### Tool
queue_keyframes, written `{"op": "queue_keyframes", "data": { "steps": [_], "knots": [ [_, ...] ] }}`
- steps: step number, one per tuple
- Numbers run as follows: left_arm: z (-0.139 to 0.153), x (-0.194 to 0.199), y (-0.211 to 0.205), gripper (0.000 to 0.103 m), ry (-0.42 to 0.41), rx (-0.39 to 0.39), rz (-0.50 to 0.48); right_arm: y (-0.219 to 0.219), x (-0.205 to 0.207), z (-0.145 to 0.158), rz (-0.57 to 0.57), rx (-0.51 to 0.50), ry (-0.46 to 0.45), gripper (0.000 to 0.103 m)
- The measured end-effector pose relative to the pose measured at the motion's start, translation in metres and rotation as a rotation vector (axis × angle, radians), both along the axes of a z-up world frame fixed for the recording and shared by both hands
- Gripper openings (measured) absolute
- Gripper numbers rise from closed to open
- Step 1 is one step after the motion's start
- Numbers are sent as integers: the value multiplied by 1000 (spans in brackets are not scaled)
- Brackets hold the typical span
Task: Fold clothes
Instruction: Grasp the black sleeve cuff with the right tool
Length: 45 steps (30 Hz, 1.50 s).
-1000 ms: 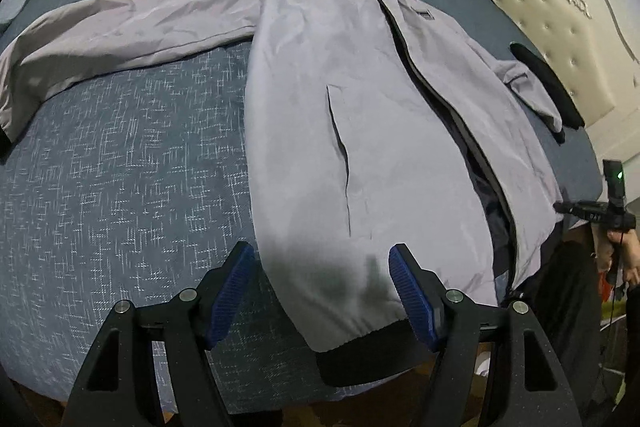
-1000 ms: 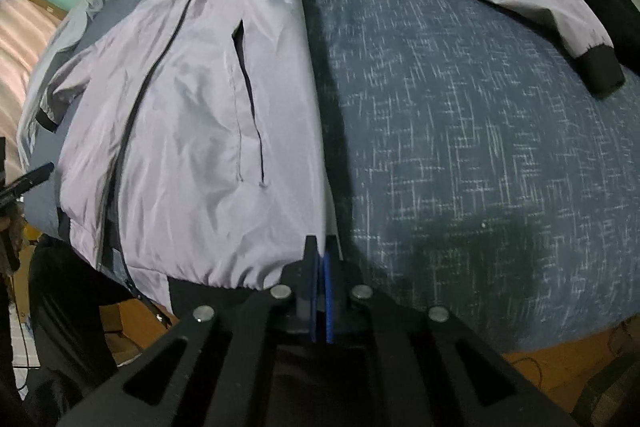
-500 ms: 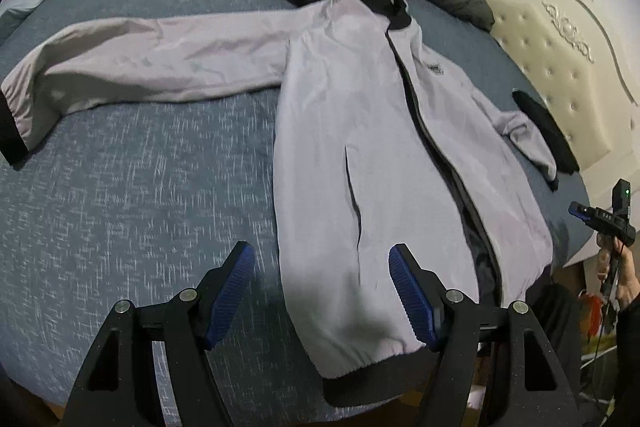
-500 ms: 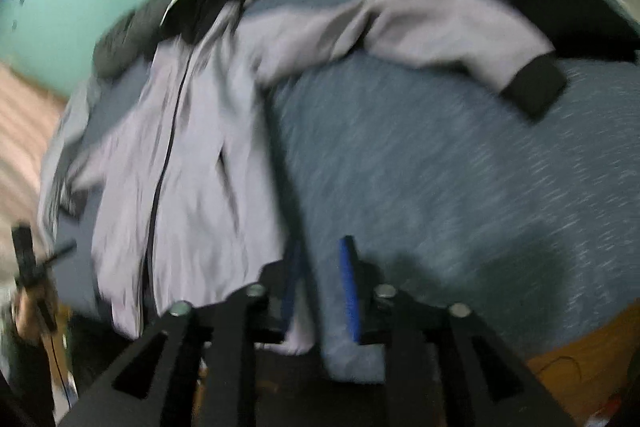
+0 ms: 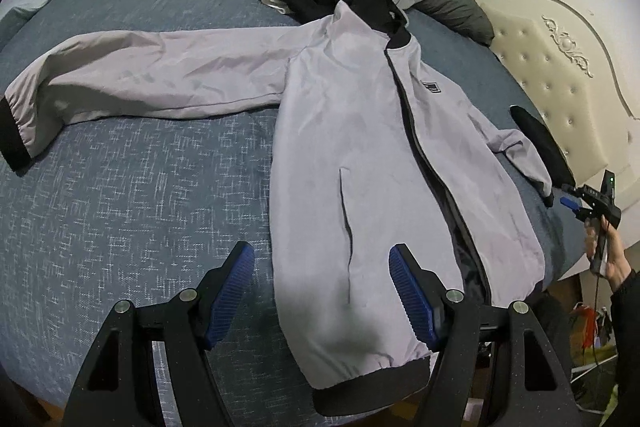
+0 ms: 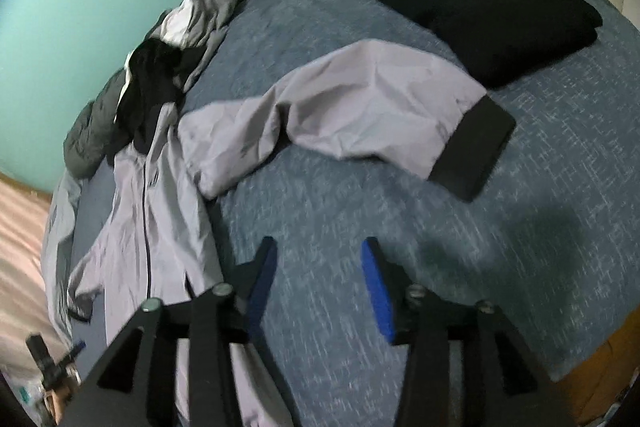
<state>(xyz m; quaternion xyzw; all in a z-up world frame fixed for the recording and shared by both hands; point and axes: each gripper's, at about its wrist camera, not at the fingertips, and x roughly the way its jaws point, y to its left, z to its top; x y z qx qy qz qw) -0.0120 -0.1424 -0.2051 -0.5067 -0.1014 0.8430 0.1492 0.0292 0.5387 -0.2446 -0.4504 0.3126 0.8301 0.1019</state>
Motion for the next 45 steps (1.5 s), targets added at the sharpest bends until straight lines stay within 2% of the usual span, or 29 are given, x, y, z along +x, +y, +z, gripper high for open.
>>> {"op": "queue_keyframes", "data": {
  "steps": [7,13,19,25,29,30,32,34,36,40,45],
  "knots": [
    [-6,-7,-8,73,-8,-26,20,59,-6,-9,-172,10,-13,56],
    [-16,-21,-6,73,-28,-18,28,96,-3,-18,-285,26,-29,58],
    [-21,-26,4,74,-39,-10,11,111,-1,-43,-325,-23,-65,62],
    [-22,-27,6,73,-46,-20,12,117,-3,-63,-338,-79,-40,62],
    [-19,-29,2,73,-47,-32,20,113,-10,-64,-324,-47,-40,62],
    [-19,-30,2,73,-46,-34,22,112,-12,-64,-319,-35,-41,60],
    [-17,-32,1,74,-44,-35,25,111,-13,-65,-314,-26,-43,46],
    [-16,-35,2,73,-41,-37,25,110,-13,-65,-311,-6,-51,28],
    [-15,-38,4,73,-39,-36,23,111,-11,-61,-309,19,-46,15],
    [-14,-44,11,73,-37,-39,14,106,-12,-40,-258,109,-1,9],
    [-13,-50,21,73,-37,-38,1,99,-23,-1,-181,226,72,8]
  ]
}}
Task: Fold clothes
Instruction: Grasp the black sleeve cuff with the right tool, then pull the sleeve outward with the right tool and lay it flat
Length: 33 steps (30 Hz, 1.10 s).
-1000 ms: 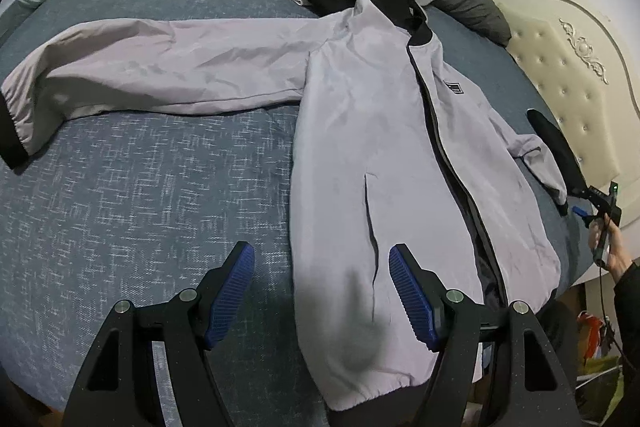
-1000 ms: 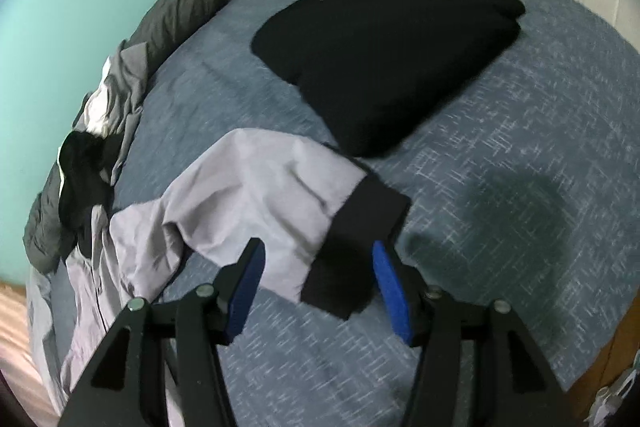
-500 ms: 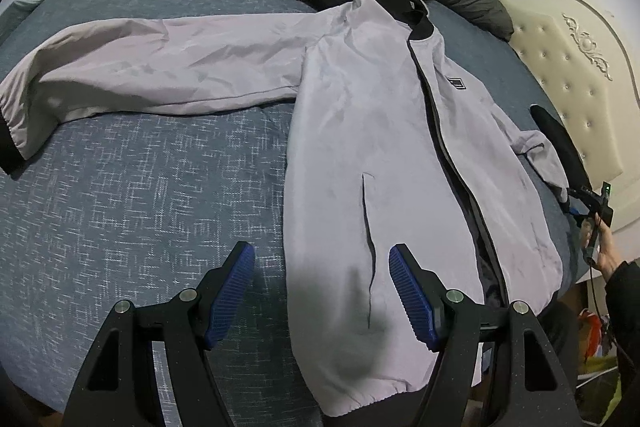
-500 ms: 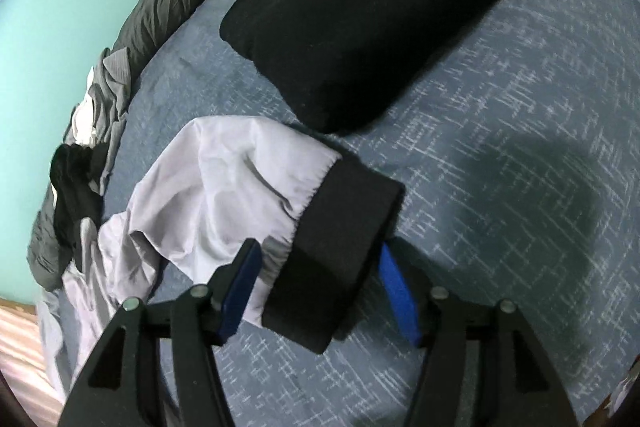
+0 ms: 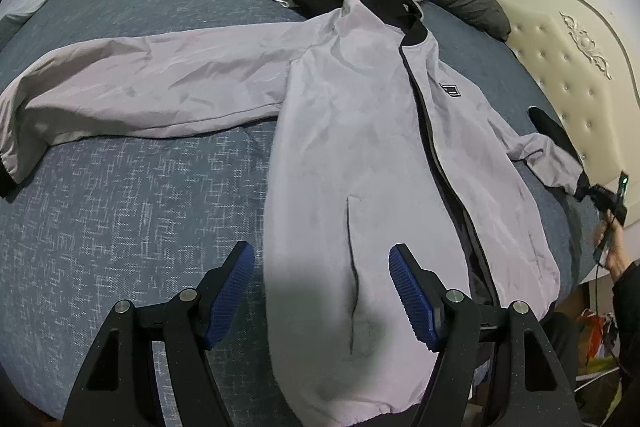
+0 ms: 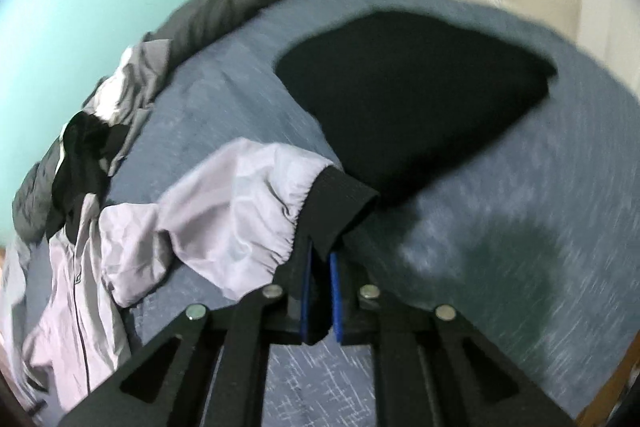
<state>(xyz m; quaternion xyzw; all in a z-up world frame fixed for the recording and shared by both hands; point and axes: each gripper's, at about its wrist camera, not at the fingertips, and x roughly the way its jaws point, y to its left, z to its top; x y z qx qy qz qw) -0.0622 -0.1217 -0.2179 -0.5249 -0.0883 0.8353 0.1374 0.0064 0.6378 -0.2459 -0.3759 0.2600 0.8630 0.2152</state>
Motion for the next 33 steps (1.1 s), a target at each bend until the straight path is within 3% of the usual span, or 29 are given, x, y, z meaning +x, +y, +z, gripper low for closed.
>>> {"op": "queue_keyframes", "data": {
  "steps": [5,12,20,29,33],
  "knots": [
    [0,-4,6,73,-7,-7,-9,3,-8,48,25,147,56,7],
    [0,-7,3,73,-13,-10,1,55,-31,95,-43,249,52,7],
    [-1,-13,-20,73,-26,-16,46,107,-42,92,-178,332,-131,7],
    [1,-17,-49,74,-31,-3,93,80,-48,101,-215,478,-108,16],
    [4,-24,-69,74,-33,-23,121,64,-57,104,-164,418,-52,35]
  ]
}}
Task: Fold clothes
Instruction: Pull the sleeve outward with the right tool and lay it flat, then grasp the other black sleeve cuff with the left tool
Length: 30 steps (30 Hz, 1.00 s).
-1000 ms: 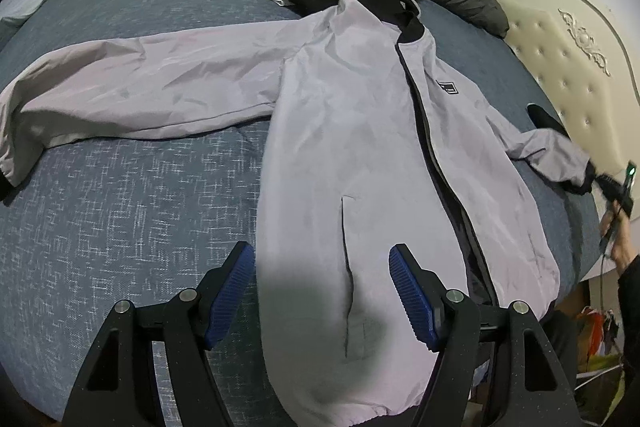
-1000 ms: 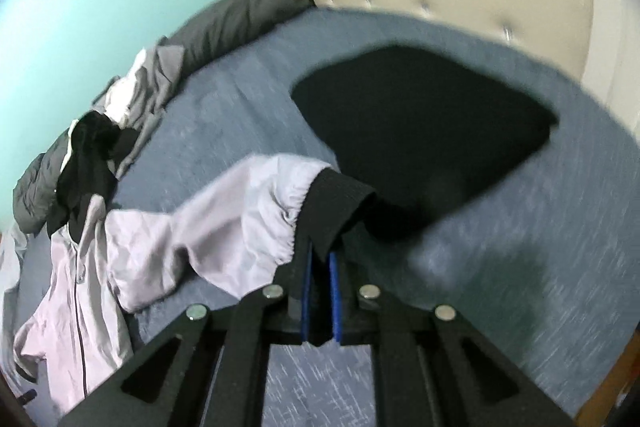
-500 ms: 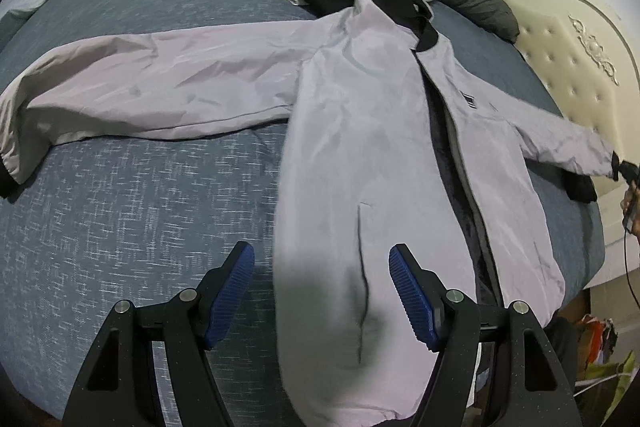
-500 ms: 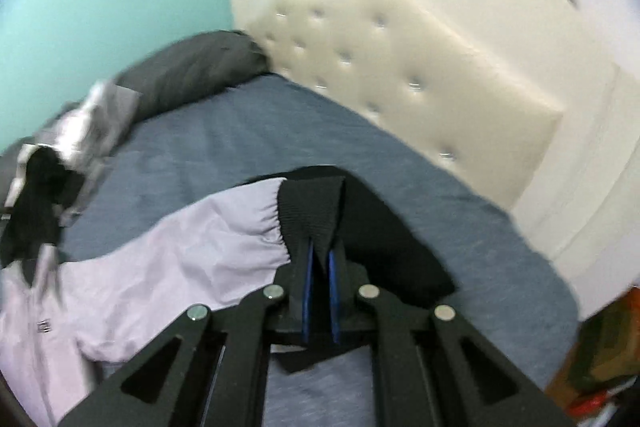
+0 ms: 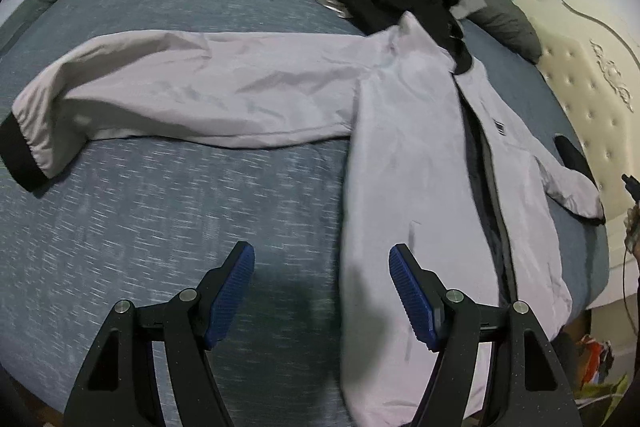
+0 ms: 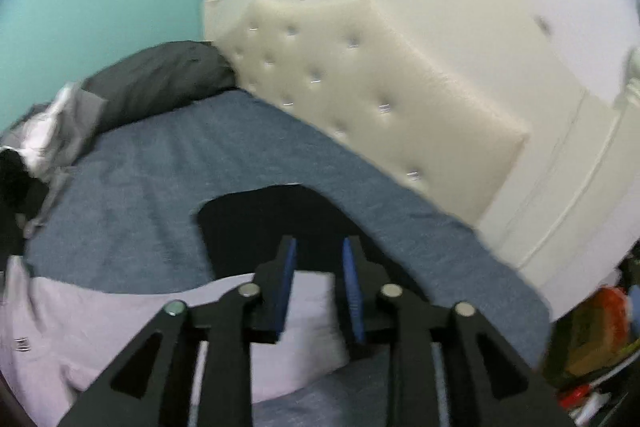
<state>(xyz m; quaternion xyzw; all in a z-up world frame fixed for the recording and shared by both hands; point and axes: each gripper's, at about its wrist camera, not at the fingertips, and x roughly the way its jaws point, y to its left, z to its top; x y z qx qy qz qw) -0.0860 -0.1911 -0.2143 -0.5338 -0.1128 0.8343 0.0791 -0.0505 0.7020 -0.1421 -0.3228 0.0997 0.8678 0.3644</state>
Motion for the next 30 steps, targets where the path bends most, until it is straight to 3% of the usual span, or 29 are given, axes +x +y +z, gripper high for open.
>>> {"op": "queue_keyframes", "data": {
  "steps": [1,13,16,19,25,30],
  "knots": [
    [1,-3,-8,74,-1,-6,14,-8,-4,-2,36,-8,3,41],
    [-7,-30,-150,74,-19,-65,334,-126,-55,-65,303,-232,2,42],
    [-11,-29,-180,83,-2,-110,407,-151,-64,-77,341,-268,-3,42],
    [-18,-27,-208,83,9,-116,481,-175,-71,-87,379,-300,-12,42],
    [-30,-29,-237,83,27,-178,525,-202,-79,-96,415,-298,-32,42],
    [-42,-38,-253,83,47,-155,519,-212,-84,-100,424,-300,-49,42]
  ]
}}
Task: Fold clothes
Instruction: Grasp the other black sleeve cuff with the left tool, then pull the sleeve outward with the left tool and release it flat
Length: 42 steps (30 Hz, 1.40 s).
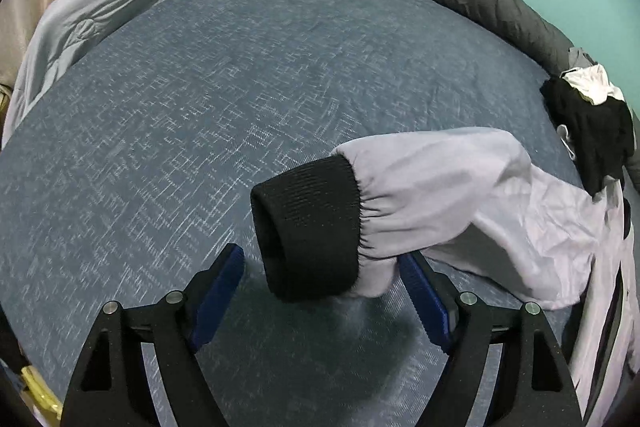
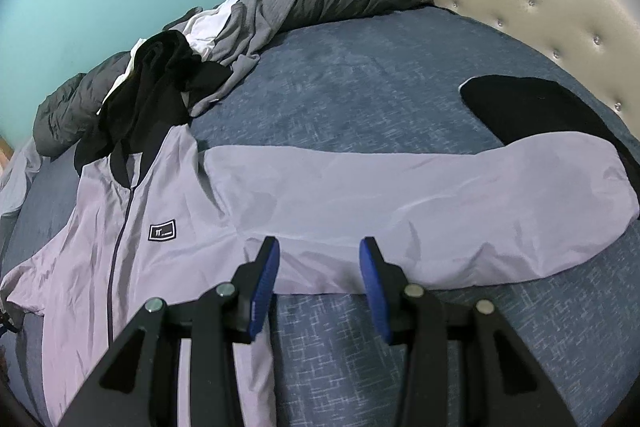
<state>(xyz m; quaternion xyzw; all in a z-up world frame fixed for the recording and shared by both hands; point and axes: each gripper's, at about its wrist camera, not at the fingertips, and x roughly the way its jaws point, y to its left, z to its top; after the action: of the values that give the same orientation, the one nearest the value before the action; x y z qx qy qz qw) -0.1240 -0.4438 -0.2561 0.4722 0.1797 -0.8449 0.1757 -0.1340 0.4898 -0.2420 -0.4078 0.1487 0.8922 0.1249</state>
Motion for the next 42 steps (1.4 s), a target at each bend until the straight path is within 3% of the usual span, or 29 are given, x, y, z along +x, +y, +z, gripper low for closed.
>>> {"op": "queue_keyframes", "data": {
  "steps": [3,6,11,16,23,27,33,37,38,42],
  "knots": [
    [-5,-5,-2,77,23,12,-38,-6,-1,-4,10,8,-13,42],
    [-2,-5,-4,49,34,6,-67,-12,-4,-9,16,10,-28,42],
    [17,-4,-4,22,29,-14,-132,-24,-12,-12,30,5,-33,42],
    [52,-2,-9,17,31,43,-154,-39,-15,-7,66,-11,-14,43],
    [89,6,-27,15,-52,92,-171,-45,-11,0,74,-32,5,43],
    [79,14,-40,15,-95,115,-138,-46,-9,0,67,-54,9,44],
    [37,19,-59,16,-147,195,-65,-55,-6,1,93,-38,-4,44],
    [14,23,-72,27,-160,238,1,-56,-6,-1,91,-31,-14,44],
    [14,24,-73,35,-149,231,8,-56,-6,-2,87,-31,-17,44],
    [28,34,-77,42,-69,204,37,-63,-9,-4,98,-23,-25,44]
  ]
}}
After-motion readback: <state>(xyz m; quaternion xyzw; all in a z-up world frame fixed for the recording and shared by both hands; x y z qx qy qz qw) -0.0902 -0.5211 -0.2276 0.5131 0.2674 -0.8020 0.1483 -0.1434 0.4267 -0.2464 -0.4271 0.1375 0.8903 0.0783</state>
